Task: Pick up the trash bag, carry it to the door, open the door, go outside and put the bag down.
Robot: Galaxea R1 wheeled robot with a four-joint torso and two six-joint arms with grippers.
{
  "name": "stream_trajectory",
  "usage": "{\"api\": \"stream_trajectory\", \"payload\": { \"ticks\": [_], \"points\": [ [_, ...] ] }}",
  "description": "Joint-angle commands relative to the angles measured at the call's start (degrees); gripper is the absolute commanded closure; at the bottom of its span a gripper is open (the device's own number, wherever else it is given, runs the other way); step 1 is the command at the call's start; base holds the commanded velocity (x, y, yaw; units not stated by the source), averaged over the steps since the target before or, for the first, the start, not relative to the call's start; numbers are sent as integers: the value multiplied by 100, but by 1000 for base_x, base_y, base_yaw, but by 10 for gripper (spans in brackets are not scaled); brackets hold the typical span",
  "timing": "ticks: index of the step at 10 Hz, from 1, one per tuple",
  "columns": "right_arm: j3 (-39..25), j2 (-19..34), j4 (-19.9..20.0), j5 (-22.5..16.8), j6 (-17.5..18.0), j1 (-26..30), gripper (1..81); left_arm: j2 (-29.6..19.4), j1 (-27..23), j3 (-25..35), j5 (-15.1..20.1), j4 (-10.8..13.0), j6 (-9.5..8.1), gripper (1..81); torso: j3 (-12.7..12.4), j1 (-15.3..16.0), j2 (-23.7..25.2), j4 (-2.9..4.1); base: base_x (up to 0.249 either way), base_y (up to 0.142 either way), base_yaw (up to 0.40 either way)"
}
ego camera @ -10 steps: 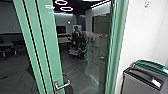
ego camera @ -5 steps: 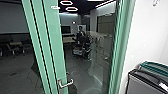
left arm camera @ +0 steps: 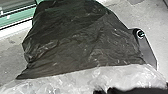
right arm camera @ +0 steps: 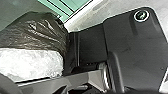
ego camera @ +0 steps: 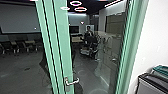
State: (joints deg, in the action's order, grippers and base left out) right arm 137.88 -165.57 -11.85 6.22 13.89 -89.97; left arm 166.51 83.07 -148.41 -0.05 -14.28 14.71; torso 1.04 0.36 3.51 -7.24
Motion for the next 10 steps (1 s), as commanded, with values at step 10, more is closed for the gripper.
{"api": "stream_trajectory", "payload": {
  "ticks": [10],
  "points": [
    [283,-180,-10,-235,-17,335,10,76,-426,-321,277,92,5,811,0,0,0,0,0,0,197]
  ]
}}
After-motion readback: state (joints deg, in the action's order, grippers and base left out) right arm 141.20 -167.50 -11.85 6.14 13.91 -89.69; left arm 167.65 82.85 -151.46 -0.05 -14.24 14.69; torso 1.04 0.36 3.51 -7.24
